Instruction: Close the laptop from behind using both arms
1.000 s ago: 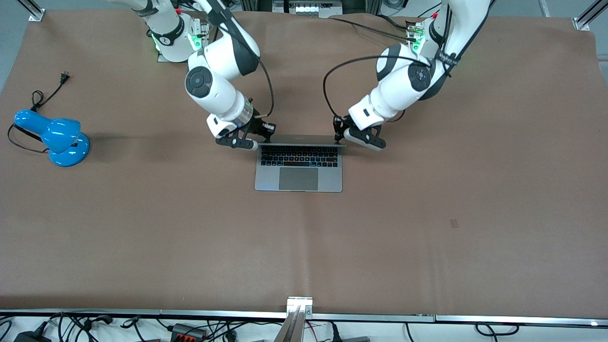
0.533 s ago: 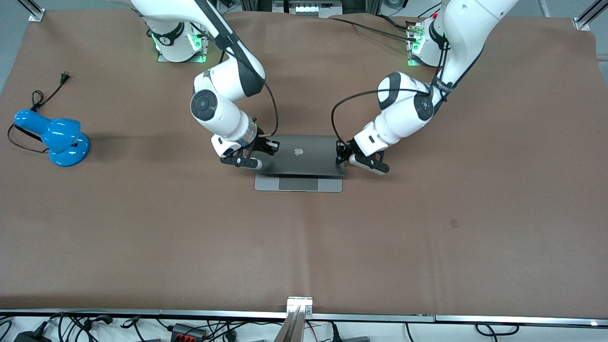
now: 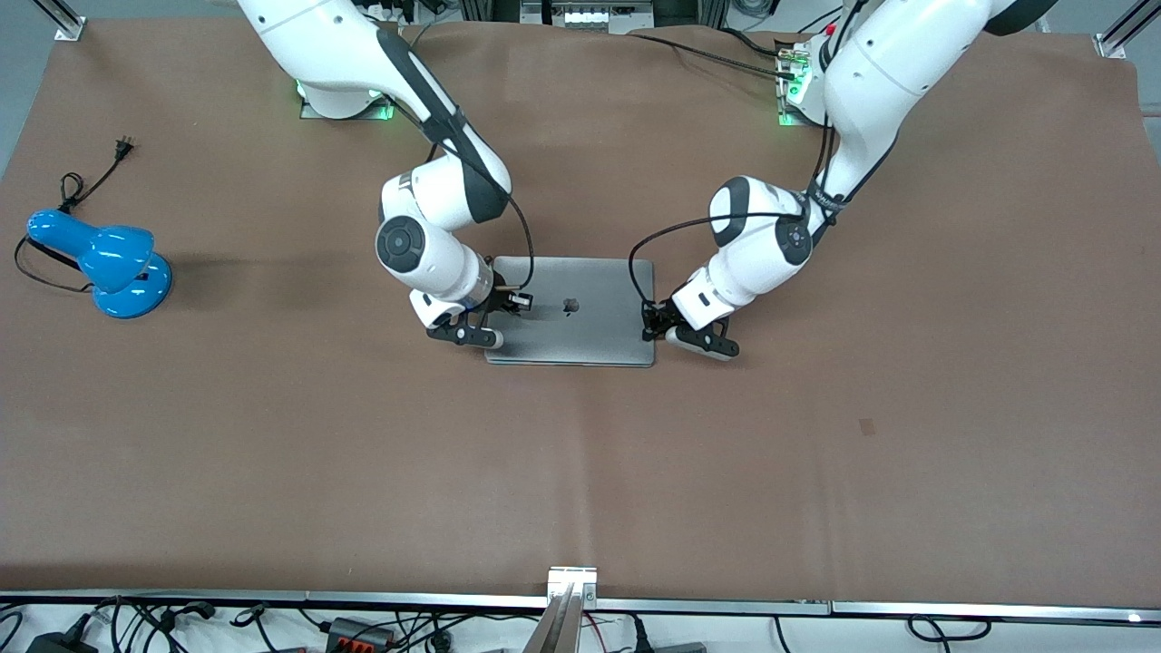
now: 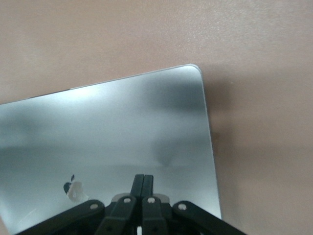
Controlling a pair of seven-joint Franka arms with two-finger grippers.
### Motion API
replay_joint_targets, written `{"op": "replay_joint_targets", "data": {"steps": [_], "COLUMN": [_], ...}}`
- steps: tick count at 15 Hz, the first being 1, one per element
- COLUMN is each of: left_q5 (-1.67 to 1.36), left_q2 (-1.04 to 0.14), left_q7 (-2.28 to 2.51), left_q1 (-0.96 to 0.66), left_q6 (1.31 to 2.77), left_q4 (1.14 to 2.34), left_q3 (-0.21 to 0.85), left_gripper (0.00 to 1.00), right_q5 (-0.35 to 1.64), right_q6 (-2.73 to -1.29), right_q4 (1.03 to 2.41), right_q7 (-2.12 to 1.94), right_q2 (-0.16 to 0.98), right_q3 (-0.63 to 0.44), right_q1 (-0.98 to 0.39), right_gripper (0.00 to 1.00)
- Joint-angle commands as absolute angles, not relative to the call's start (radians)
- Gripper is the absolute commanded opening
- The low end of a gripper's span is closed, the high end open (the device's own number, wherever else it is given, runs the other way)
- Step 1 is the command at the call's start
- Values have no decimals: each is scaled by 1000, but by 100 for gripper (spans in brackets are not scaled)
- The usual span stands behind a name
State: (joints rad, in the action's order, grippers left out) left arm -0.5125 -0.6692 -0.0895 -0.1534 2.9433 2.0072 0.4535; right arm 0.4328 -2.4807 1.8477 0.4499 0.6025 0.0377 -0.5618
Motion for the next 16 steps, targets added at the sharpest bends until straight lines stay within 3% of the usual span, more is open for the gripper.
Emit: {"op": "replay_joint_targets", "data": {"steps": [1,7,9,12,16], "left_q5": [-505,-502,-499,-494,-387], "left_q2": [-704,-695,-661,-595,-516], "left_q7": [-107,-109,-123,-126,-126], "left_q1": [-210,-206,-196,-195,-193], "left_q6": [2956,2954,2939,2794,2621], "left_q4": [1968,1971,1980,1971,1964], "left_q3": [396,394,393,356,308], "left_gripper": [1,1,1,1,1], "right_q5": [422,422,401,299,256], "right_q6": [-2467,-2445,-2338,-2108,-1953], "right_q4": [1775,1735,1679,1579,1575], "right_q7": [431,410,407,407,355], "right_q2": [670,697,690,617,497], "right_q3": [43,41,29,12,11], "right_q1": [-557,-537,-505,-459,-352], "right_gripper": [0,0,0,0,0]}}
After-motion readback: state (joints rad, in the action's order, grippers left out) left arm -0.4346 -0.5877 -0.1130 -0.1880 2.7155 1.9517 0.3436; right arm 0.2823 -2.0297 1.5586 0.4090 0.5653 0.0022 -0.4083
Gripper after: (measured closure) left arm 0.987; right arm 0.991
